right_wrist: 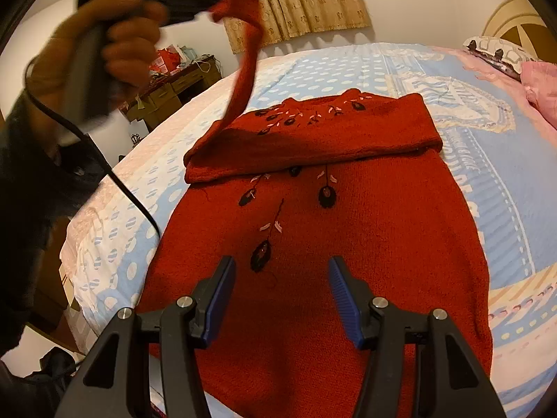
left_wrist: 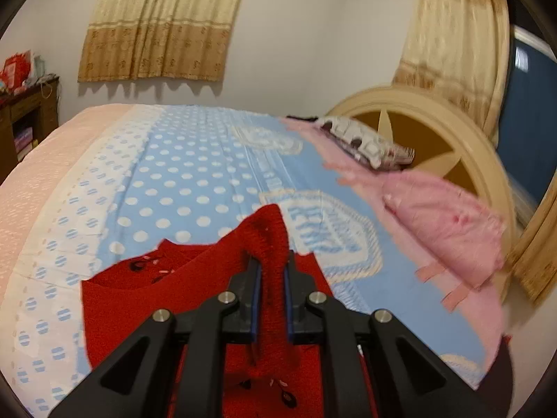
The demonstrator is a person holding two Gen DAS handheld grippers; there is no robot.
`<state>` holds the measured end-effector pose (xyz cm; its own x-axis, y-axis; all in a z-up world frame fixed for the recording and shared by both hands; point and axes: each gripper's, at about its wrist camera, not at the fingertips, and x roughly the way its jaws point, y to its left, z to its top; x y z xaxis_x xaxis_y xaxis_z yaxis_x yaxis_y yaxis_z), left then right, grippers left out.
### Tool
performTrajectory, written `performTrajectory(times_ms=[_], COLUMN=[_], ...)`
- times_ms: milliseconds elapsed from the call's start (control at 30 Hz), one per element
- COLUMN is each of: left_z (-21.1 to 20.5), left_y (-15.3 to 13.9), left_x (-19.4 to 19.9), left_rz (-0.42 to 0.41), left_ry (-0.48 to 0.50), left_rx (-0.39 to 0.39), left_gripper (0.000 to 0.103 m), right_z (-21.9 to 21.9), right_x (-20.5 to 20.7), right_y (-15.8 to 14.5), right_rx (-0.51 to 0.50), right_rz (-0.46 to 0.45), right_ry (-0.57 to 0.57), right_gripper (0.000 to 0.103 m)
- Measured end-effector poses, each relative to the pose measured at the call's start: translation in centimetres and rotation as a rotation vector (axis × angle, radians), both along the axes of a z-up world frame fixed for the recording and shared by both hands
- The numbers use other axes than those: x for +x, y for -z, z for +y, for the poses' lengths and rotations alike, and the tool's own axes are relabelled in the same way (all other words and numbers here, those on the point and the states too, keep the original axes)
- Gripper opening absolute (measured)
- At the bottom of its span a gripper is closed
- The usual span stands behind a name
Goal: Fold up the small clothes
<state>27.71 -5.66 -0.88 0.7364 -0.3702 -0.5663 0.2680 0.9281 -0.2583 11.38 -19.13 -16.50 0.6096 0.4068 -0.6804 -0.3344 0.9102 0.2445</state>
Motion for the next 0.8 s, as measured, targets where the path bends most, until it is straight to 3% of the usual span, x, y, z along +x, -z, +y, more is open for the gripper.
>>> performTrajectory(times_ms=[133, 200, 333, 400, 467, 533, 633, 800], left_z=[-3.5, -5.3, -7.4, -7.2, -6.5, -4.9, -1.7, 6.0], left_y=[3.7, 5.6, 8.3, 8.4, 8.2, 7.7, 7.9, 9.8], left_x=[1.5, 2.0, 2.4, 2.0, 1.3, -0.1, -1.5, -4.5], left_rz=[0.065, 0.078, 0.107, 0.103, 0.079, 0.037, 0.009, 0.002], left_ry=[0.03, 0.03, 0.034, 0.043, 0.043, 0.031, -0.003, -0.151], left_rx=[0.047, 0.107, 0.204, 0.204, 0.217, 0.237, 0.27, 0.352], left_gripper=[0.012, 0.014, 0.025, 0.033, 0.053, 0.059, 0.064, 0.07], right_z=[0.1, 0.0, -0.4, -0.7, -1.0, -1.4, -2.1, -3.7], right_x=[0.1, 0.2, 0.5, 0.6, 0.7, 0.8, 0.8, 1.7], right_y=[0.4, 0.6, 1.1, 1.3, 1.3, 1.2, 0.8, -1.2], right_rx=[0.002, 0.003, 0.012, 0.015, 0.019, 0.016, 0.025, 0.026], right_rz=[0.01, 0.017, 0.033, 0.038, 0.037, 0.027, 0.009, 0.013], right_ry=[-0.002, -0.002, 0.003, 0.008, 0.012, 0.024, 0.038, 0.061], right_gripper=[0.056, 0.056, 0.056, 0.056, 0.056, 0.056, 0.062, 0.062])
